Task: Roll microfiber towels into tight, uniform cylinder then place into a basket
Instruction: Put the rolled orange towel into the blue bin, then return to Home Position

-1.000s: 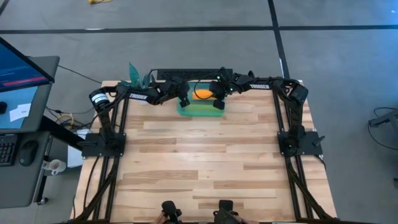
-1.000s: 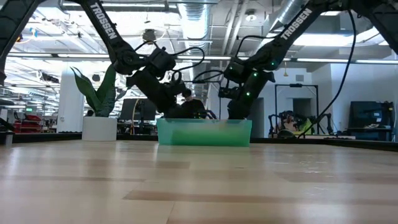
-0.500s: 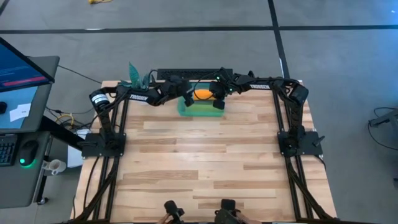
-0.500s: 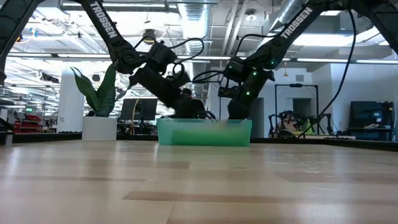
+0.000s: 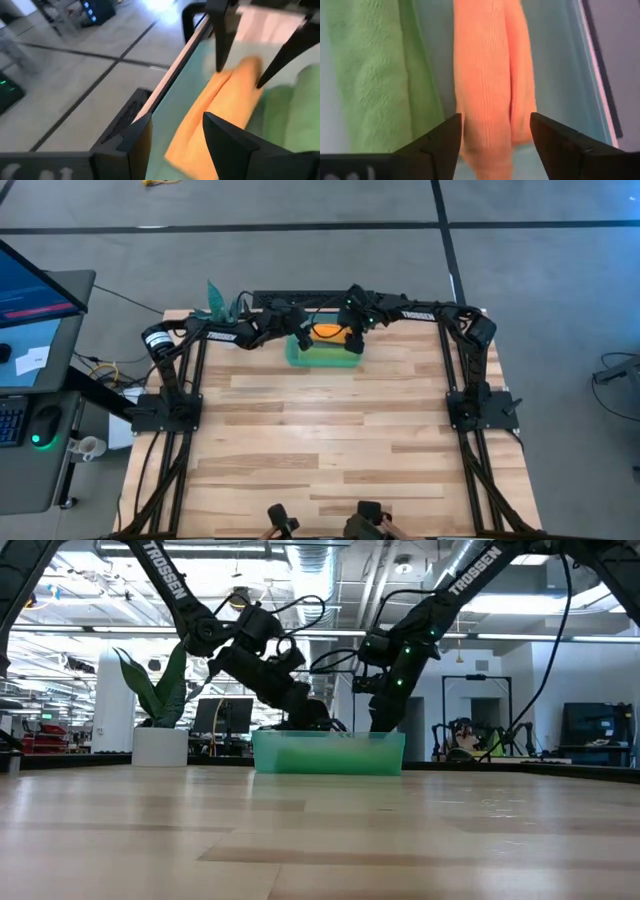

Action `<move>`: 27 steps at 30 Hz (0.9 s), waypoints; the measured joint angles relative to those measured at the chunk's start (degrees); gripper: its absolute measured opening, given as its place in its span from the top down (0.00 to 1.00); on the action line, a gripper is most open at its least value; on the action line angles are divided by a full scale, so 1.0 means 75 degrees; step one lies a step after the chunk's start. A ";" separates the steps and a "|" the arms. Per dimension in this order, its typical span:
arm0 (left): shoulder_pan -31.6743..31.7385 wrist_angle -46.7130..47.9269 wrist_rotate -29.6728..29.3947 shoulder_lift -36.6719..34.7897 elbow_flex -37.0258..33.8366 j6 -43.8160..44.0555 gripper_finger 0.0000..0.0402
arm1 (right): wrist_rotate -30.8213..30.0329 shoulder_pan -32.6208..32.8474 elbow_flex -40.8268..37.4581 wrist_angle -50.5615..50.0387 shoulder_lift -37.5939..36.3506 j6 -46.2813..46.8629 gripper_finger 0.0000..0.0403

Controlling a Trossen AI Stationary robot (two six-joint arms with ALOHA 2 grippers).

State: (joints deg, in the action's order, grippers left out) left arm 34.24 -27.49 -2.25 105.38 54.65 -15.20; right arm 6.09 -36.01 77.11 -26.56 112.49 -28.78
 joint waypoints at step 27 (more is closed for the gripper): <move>-0.1593 0.2320 0.0669 -0.5082 -0.2308 0.0976 0.58 | 0.0897 0.1297 -0.1583 -0.2248 -0.4352 0.1091 0.35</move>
State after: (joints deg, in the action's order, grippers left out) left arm 22.29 -10.09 2.76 67.27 37.35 -7.88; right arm 12.81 -26.28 65.24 -43.41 79.85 -20.60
